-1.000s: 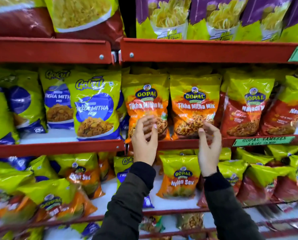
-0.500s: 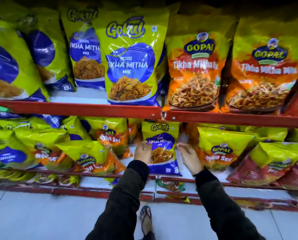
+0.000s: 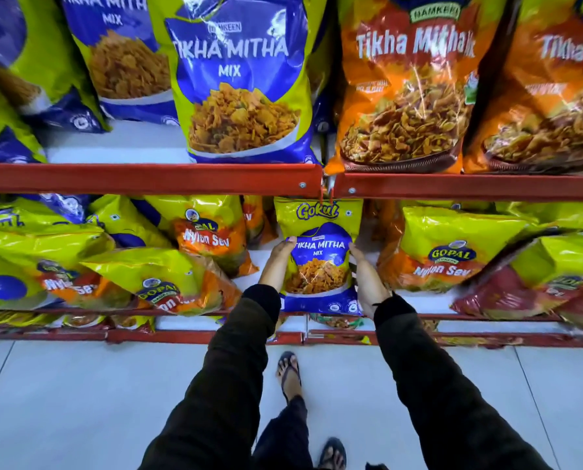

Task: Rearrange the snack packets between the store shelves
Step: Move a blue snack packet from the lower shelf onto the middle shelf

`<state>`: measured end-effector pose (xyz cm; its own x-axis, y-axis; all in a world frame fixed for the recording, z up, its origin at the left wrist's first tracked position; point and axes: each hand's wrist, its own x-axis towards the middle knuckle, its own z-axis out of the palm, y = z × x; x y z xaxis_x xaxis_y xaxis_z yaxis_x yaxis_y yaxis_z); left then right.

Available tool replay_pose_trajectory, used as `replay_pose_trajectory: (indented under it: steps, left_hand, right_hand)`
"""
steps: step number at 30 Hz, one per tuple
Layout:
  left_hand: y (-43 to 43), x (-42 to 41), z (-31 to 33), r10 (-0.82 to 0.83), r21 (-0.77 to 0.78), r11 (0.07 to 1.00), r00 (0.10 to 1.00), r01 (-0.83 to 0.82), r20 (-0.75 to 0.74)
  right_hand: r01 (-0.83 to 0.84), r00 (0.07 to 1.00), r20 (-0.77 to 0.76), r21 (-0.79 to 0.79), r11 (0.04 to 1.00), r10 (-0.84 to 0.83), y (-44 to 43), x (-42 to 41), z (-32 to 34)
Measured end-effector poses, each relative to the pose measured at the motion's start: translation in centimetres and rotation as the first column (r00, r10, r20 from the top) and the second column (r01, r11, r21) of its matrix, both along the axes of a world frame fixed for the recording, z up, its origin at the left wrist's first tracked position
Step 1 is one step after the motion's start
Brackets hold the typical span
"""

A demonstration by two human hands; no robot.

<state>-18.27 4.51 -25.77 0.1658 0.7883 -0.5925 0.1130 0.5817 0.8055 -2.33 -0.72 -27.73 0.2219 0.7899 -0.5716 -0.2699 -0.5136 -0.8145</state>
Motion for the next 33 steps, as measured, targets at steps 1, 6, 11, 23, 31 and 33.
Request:
replay_pose_trajectory:
  steps: [1,6,11,23,31,33]
  left_hand:
    - [-0.7,-0.2,0.2,0.014,0.021,1.000,1.000,-0.014,0.016]
    - [-6.4,-2.4,1.9,0.079,0.032,0.996,0.996,-0.080,0.045]
    - [-11.6,-5.3,5.6,0.190,0.211,0.955,0.977,-0.206,0.094]
    - [-12.5,-13.9,18.7,0.344,0.551,0.723,0.908,-0.418,0.237]
    - [-3.9,-19.5,24.0,0.344,0.697,0.566,0.894,-0.441,0.286]
    - [-1.3,-20.8,24.9,0.332,0.724,0.515,0.886,-0.459,0.325]
  right_hand:
    - [-0.003,1.000,0.008,0.013,1.000,0.003,-0.7,0.0,0.1]
    - [-0.064,0.997,0.053,0.058,0.996,0.061,-5.2,-1.0,1.6]
    - [-0.111,0.993,0.071,0.201,0.973,0.099,-9.1,-2.4,5.7]
    - [-0.282,0.959,0.125,0.536,0.796,0.256,-7.2,-11.9,19.6]
    - [-0.250,0.967,0.148,0.700,0.668,0.207,1.1,-18.4,26.6]
    - [-0.229,0.973,0.144,0.728,0.646,0.182,3.5,-20.1,27.5]
